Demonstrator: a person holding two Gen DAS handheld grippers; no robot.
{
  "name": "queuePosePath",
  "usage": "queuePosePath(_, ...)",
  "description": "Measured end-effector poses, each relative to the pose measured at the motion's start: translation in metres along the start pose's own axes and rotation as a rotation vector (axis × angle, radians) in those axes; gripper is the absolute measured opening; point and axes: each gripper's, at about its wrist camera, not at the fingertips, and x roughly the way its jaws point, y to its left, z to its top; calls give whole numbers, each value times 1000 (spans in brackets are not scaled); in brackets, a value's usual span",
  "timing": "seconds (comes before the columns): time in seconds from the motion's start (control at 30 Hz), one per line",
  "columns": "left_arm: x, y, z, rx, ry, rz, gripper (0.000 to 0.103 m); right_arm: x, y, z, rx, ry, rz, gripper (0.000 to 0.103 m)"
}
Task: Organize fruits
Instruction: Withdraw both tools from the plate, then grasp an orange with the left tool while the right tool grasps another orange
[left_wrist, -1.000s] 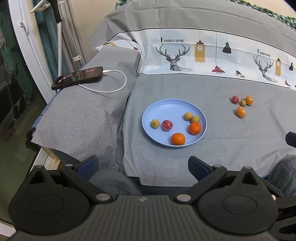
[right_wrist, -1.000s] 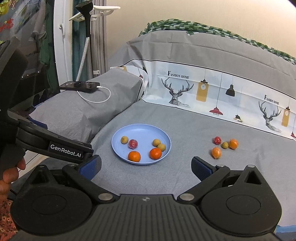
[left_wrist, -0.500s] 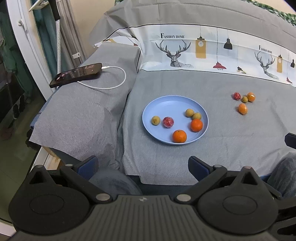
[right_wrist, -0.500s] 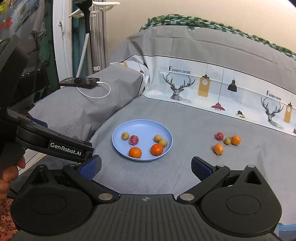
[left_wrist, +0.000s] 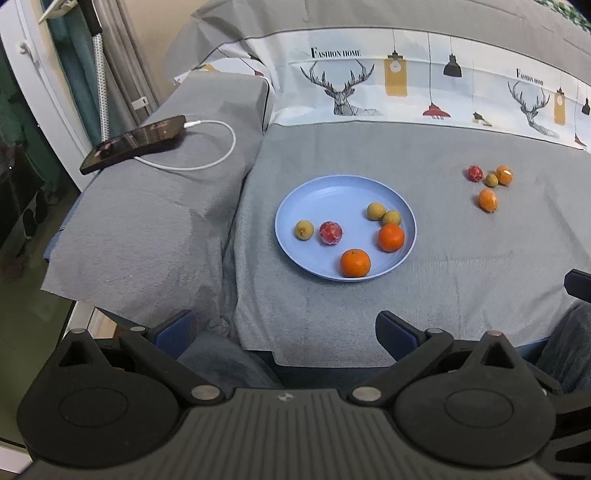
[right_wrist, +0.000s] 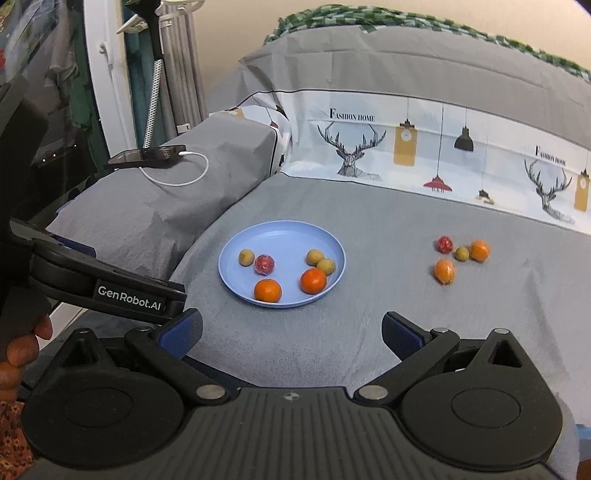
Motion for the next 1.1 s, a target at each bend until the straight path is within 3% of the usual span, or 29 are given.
queuePosePath(0.23, 24, -10, 18, 19, 52, 2, 103, 23, -36, 1, 101, -7, -38, 102)
queuePosePath(0.6, 94, -70, 84, 25, 125, -84, 103, 82, -166, 2, 325, -66, -404, 102)
queuePosePath(0.77, 132, -117, 122, 45, 125, -133, 103, 123, -222, 1, 379, -65, -501, 102)
queuePosePath(1.1, 197, -213, 139, 159, 169, -200, 103, 225, -313, 20, 310, -1, -441, 102)
